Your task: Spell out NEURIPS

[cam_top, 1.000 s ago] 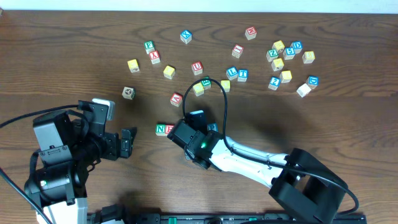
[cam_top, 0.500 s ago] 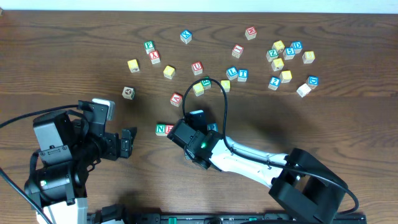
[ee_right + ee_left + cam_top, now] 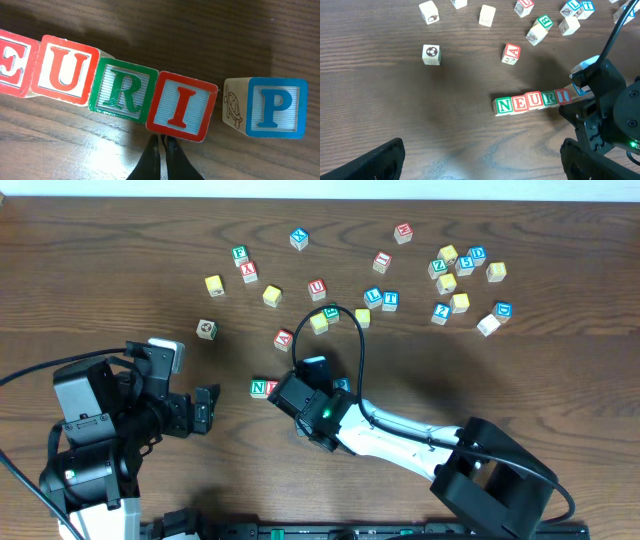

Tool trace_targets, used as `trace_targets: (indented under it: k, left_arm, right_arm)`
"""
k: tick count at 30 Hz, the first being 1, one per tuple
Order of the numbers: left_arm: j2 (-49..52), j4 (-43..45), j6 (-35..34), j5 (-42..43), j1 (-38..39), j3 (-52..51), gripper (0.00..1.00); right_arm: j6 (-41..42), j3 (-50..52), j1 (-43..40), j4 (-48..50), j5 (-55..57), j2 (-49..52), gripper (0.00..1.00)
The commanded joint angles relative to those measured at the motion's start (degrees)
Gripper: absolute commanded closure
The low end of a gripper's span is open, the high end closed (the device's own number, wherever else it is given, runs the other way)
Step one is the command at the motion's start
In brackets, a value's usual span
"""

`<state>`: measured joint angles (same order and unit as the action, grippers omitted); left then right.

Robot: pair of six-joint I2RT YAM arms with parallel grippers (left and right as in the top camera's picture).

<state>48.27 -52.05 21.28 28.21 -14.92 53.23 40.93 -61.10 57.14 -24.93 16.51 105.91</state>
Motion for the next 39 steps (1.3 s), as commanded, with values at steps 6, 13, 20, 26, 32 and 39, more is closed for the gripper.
trace_targets:
  k: [6, 13, 20, 26, 32, 39]
  left_arm:
    - [-0.1, 0.2, 1.0, 0.7, -0.3, 1.2, 0.02]
    - [-0.1, 0.2, 1.0, 0.7, -0.3, 1.2, 0.02]
    - [-0.1, 0.2, 1.0, 0.7, -0.3, 1.2, 0.02]
    - [-0.1, 0.2, 1.0, 0.7, -0.3, 1.2, 0.02]
    - [-0.1, 0.2, 1.0, 0.7, -0.3, 1.2, 0.02]
    - [0.0, 0.2, 1.0, 0.7, -0.3, 1.2, 0.02]
  right_arm:
    - [-0.7, 0.2, 0.3, -1.5, -1.3, 0.9, 0.99]
    - [-0.7, 0.2, 0.3, -2.4, -3.1, 0.7, 0.99]
    - [0.9, 0.0, 0.8, -4.7, -3.6, -0.8, 0.99]
    - [2.8, 0.0, 1.5, -6.6, -3.6, -3.8, 0.99]
    - [6.4, 0.0, 1.7, -12.3, -1.4, -9.5, 0.99]
    - [7.8, 0.0, 1.7, -14.9, 6.5, -11.1, 0.99]
